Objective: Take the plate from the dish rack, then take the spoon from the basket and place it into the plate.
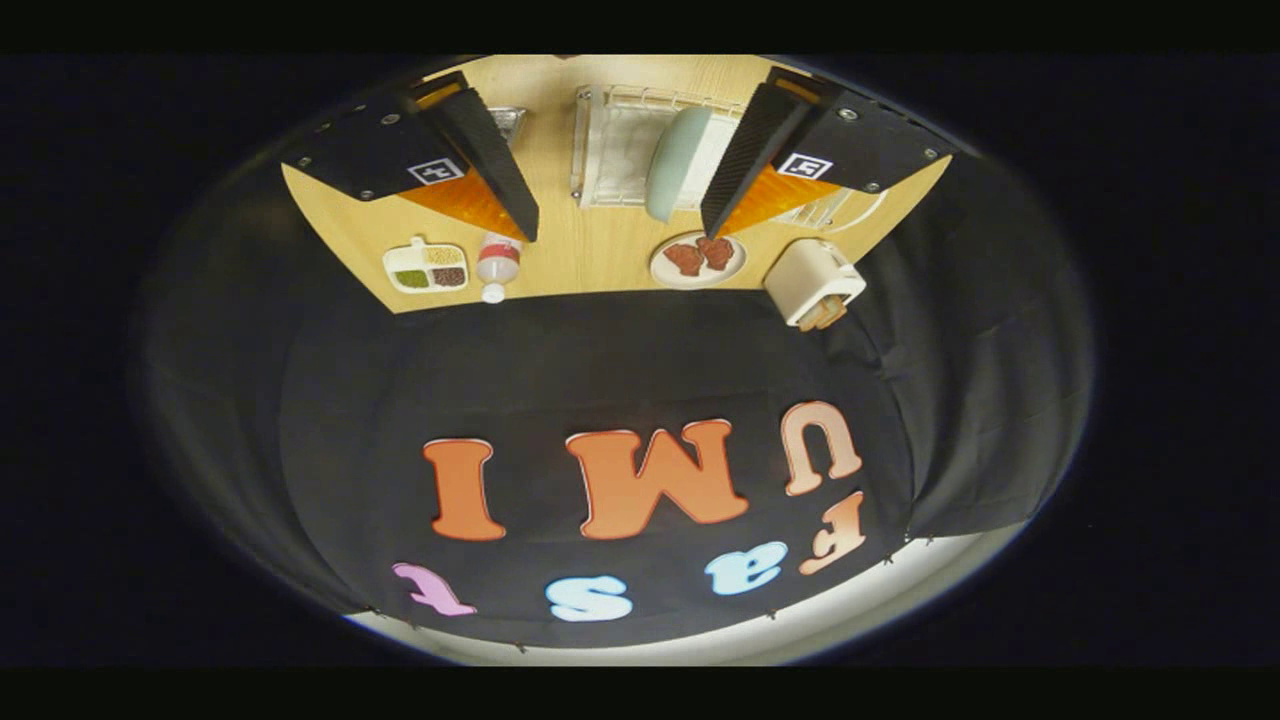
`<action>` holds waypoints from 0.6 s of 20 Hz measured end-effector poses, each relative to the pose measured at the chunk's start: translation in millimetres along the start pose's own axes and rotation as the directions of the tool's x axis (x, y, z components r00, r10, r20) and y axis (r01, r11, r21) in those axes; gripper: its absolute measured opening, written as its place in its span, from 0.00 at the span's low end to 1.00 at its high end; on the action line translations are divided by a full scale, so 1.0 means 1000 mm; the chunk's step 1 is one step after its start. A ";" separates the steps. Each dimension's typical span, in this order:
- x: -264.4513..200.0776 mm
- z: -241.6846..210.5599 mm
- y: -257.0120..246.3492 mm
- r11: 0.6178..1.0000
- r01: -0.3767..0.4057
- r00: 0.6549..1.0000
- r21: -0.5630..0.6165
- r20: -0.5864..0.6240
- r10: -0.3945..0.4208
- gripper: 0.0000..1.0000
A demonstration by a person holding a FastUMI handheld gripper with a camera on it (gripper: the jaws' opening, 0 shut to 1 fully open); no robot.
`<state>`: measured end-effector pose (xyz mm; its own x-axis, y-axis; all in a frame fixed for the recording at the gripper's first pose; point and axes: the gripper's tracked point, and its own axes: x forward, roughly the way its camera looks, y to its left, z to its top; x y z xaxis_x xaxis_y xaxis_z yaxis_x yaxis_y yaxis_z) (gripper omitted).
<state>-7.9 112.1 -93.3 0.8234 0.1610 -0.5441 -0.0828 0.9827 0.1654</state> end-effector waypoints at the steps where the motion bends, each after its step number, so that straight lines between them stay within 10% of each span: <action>1: 0.006 -0.008 0.003 1.000 -0.006 0.999 0.010 -0.035 0.006 0.98; 12: 0.057 -0.092 0.022 0.999 0.025 0.922 0.041 -0.386 -0.007 0.90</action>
<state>-14.8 151.7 -196.3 0.5433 0.1764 -0.8208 -0.0388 0.9819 0.1853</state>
